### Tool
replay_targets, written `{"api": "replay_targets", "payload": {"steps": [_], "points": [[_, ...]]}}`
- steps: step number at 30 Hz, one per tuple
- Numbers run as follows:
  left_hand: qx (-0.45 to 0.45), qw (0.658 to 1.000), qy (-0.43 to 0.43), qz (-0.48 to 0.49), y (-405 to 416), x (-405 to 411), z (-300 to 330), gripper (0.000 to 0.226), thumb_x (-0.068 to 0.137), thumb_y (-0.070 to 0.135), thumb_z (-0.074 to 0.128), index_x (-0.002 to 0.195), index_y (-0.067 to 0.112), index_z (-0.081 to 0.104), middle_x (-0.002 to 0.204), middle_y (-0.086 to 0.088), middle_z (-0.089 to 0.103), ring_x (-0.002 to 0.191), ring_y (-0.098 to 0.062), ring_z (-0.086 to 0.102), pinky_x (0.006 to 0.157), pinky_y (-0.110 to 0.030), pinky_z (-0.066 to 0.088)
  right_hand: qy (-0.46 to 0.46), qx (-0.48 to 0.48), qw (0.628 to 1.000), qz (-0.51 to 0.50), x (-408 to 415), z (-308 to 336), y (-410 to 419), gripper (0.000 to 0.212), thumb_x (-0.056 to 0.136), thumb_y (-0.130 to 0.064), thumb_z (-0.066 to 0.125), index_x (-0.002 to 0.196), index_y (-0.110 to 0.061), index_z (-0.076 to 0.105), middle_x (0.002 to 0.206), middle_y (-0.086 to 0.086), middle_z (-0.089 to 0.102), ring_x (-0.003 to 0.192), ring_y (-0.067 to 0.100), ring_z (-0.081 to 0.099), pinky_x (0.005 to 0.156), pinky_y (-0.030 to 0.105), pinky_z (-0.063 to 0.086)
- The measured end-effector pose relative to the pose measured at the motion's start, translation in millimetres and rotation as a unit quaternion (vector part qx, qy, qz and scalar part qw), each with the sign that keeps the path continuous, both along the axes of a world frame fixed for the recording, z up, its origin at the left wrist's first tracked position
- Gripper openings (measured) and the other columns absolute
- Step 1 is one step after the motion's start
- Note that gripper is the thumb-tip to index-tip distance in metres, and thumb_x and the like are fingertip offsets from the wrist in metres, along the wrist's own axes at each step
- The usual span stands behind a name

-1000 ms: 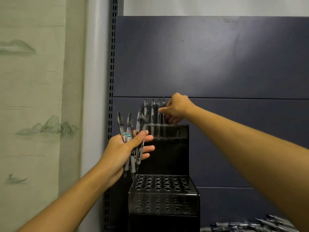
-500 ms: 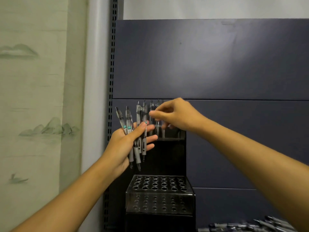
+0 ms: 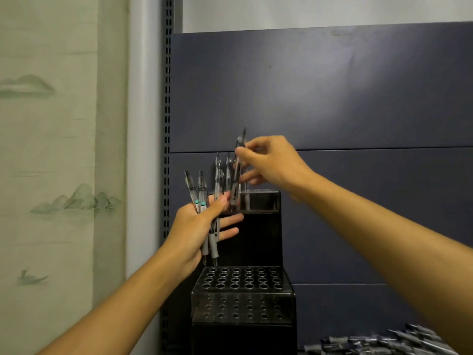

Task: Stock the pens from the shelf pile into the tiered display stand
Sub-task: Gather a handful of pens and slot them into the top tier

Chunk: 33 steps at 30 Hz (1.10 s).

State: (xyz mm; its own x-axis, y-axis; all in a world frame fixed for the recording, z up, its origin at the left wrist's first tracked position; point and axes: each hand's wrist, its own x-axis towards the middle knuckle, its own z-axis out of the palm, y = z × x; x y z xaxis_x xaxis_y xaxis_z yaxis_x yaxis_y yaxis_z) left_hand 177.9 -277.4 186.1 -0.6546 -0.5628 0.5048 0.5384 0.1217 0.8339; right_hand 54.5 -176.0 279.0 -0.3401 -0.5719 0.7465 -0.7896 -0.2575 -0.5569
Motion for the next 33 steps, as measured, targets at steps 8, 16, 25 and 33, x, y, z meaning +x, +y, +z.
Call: {"api": "replay_targets", "payload": {"steps": [8, 16, 25, 33], "points": [[-0.027, 0.999, -0.014, 0.011, -16, 8, -2, 0.028, 0.095, 0.024, 0.057, 0.12, 0.015, 0.066, 0.11, -0.002, 0.076, 0.097, -0.022, 0.074, 0.074, -0.031, 0.063, -0.046, -0.063, 0.995, -0.062, -30, 36, 7, 0.022, 0.097, -0.027, 0.062, 0.109, -0.009, 0.065, 0.09, 0.007, 0.072, 0.064, 0.021, 0.074, 0.055, 0.024, 0.057], [-0.024, 0.999, -0.015, 0.014, -23, 5, -5, 0.031, 0.09, 0.025, 0.06, 0.119, 0.017, 0.067, 0.109, -0.002, 0.076, 0.097, -0.022, 0.074, 0.076, -0.031, 0.062, -0.041, -0.048, 0.99, -0.125, -57, 27, -8, 0.032, 0.097, -0.027, 0.063, 0.121, -0.006, 0.063, 0.099, 0.011, 0.072, 0.069, 0.022, 0.075, 0.061, 0.029, 0.063], [-0.032, 0.999, -0.009, 0.003, -21, 3, -6, 0.038, 0.077, 0.029, 0.064, 0.114, 0.018, 0.069, 0.107, -0.002, 0.076, 0.095, -0.021, 0.075, 0.073, -0.028, 0.062, -0.012, 0.004, 0.991, -0.131, -62, 18, -21, 0.037, 0.097, -0.026, 0.062, 0.127, -0.006, 0.059, 0.105, 0.013, 0.072, 0.07, 0.021, 0.074, 0.064, 0.029, 0.063], [-0.037, 0.999, -0.014, -0.01, -20, 5, -8, 0.034, 0.08, 0.028, 0.063, 0.113, 0.019, 0.069, 0.107, -0.003, 0.076, 0.095, -0.022, 0.075, 0.074, -0.029, 0.062, 0.036, 0.109, 0.981, -0.156, -64, 13, -34, 0.026, 0.095, -0.028, 0.065, 0.105, -0.003, 0.066, 0.088, 0.013, 0.074, 0.066, 0.018, 0.074, 0.061, 0.028, 0.062]]}}
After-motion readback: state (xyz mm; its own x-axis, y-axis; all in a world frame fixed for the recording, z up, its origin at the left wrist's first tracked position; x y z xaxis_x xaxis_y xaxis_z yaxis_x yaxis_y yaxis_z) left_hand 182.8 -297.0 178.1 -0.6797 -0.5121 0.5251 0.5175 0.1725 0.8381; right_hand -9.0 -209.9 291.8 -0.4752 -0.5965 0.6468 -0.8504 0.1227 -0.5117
